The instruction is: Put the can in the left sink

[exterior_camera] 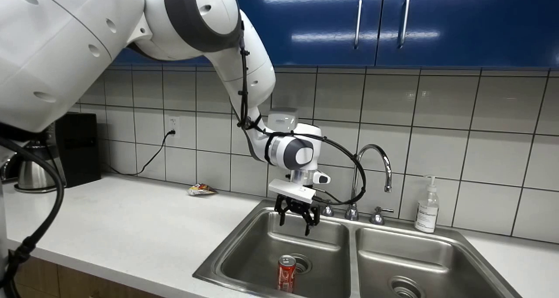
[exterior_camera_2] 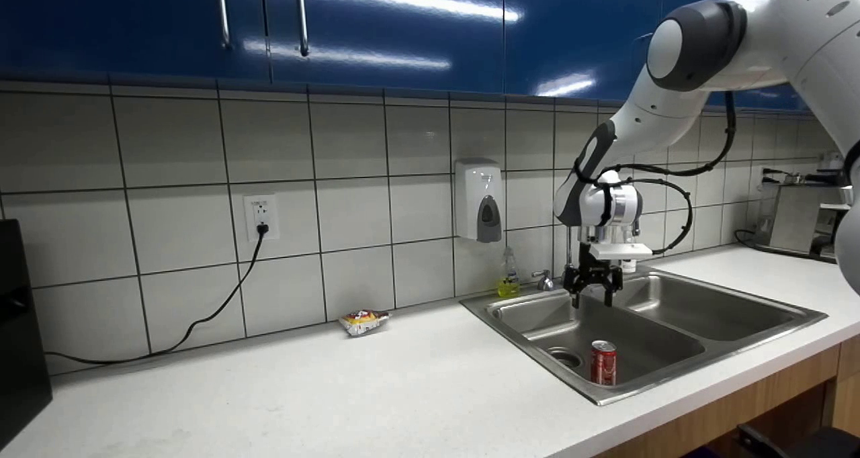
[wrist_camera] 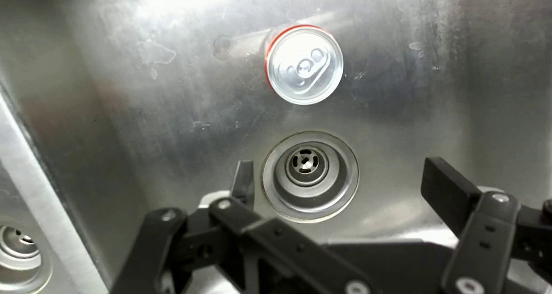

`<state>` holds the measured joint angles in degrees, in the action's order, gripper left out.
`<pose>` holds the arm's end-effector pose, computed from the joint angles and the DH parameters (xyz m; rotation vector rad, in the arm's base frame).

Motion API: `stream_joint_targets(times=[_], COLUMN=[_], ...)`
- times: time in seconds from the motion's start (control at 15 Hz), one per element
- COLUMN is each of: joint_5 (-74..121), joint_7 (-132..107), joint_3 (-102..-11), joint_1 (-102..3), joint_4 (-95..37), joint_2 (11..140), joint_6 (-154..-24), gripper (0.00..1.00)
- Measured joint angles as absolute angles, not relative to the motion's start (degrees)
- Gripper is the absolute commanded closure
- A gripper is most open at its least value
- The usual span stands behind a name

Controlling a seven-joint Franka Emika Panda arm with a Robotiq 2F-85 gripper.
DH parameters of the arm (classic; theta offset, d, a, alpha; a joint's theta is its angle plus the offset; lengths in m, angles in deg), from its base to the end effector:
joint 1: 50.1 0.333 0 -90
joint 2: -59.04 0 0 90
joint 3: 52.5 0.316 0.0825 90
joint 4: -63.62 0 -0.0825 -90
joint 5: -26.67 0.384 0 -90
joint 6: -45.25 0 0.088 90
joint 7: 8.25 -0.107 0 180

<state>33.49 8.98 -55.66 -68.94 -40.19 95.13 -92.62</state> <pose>0.6015 -0.2398 0.1897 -3.0770 0.2512 0.0250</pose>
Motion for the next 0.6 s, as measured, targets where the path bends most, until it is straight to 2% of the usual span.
stream_joint_targets(times=[0.6], joint_5=[29.57], joint_7=[15.59], joint_3=[-56.3], joint_1=[-68.58], joint_4=[-48.03], joint_2=[84.2], joint_6=[-79.58], gripper=[0.0])
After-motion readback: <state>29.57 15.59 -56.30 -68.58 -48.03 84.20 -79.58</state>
